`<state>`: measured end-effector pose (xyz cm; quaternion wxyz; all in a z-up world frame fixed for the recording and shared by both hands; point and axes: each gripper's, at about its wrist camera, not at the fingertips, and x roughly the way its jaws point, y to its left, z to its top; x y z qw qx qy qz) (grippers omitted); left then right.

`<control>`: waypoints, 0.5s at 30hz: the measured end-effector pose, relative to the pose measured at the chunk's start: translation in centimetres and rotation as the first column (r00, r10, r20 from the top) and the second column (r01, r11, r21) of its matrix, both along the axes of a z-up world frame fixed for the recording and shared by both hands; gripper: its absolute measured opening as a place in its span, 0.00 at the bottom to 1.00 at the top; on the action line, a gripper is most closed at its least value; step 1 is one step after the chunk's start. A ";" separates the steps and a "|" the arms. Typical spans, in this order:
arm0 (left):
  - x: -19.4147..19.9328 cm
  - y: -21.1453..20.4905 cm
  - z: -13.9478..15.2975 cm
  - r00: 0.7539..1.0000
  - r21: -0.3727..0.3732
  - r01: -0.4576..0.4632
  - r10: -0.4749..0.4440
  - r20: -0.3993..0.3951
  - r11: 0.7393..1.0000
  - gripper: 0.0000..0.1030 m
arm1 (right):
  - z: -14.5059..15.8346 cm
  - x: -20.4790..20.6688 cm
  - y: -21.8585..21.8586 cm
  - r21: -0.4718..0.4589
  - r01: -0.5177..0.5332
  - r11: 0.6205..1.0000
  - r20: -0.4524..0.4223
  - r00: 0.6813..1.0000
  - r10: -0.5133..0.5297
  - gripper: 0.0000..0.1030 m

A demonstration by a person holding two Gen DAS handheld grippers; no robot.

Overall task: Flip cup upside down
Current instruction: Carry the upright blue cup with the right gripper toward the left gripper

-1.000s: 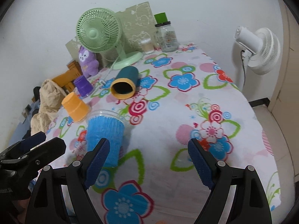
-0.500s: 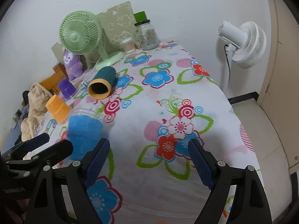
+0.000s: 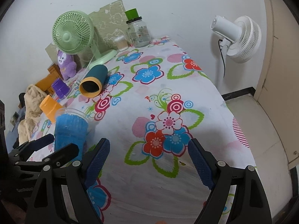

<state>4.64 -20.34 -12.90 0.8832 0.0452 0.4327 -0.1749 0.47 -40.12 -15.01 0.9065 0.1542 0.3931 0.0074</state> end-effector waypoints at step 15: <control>0.7 0.8 -1.2 0.999 0.011 -0.032 0.032 -0.011 0.999 1.00 | -0.3 -0.4 -0.1 0.006 0.005 1.000 -0.011 1.000 -0.005 0.85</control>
